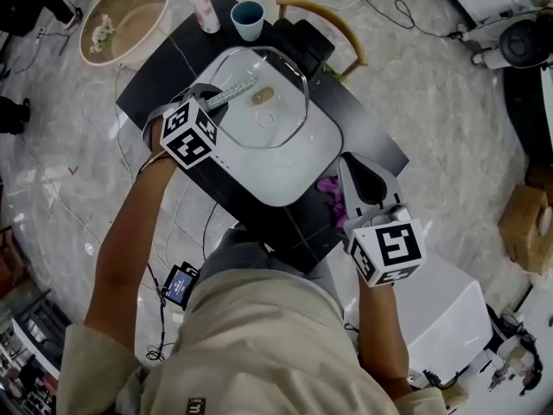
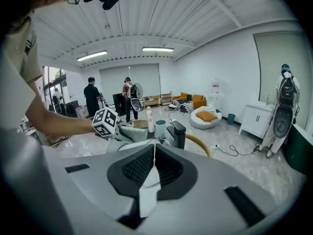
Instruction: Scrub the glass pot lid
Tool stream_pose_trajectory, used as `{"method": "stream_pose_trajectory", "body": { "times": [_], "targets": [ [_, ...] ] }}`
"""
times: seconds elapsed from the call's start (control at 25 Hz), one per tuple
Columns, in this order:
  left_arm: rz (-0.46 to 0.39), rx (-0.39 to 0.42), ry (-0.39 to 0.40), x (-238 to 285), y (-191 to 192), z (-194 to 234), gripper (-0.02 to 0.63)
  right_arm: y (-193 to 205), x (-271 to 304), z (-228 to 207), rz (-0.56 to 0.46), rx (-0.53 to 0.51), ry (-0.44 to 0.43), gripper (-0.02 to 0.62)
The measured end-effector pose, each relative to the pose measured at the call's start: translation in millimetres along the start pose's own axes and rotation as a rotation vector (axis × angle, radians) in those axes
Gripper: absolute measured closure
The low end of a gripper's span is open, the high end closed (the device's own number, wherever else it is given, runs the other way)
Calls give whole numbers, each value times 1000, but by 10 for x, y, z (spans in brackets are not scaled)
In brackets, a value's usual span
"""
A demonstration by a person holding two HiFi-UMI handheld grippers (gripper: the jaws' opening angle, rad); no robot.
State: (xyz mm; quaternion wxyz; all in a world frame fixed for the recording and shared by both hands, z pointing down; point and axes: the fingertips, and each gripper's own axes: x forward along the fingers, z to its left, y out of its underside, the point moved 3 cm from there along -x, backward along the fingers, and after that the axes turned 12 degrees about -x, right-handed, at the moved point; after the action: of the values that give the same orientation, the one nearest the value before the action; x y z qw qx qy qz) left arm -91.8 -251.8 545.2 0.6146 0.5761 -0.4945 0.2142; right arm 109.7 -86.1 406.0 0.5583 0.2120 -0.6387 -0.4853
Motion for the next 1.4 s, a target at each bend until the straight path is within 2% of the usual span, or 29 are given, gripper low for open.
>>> {"method": "stream_pose_trajectory", "body": {
  "times": [0.28,0.72,0.8,0.88,1.0,1.12,1.4],
  "targets": [
    [-181,4,-5,-775,-384,-170,523,-232,-243,8,-30,-22,41,571],
    [-549,-60,-27,-1997,-877,-427,522,-547,-847,-238,-110,-24,182,571],
    [-622,-106,-9,-2198,-945,-482,522,-583,-956,-244,-132,-41,201,571],
    [-685,-196,22,-2392,-994,-528,522,-627,-1051,-228,-150,-70,216,572],
    [-725,-243,24,-2628,-1008,-546,522,-685,-1155,-176,-153,-132,227,572],
    [-739,-228,10,-2782,-1022,-555,522,-735,-1246,-128,-155,-167,227,574],
    [-743,-197,11,-2925,-990,-643,522,-745,-1455,-41,-165,-168,251,574]
  ]
}}
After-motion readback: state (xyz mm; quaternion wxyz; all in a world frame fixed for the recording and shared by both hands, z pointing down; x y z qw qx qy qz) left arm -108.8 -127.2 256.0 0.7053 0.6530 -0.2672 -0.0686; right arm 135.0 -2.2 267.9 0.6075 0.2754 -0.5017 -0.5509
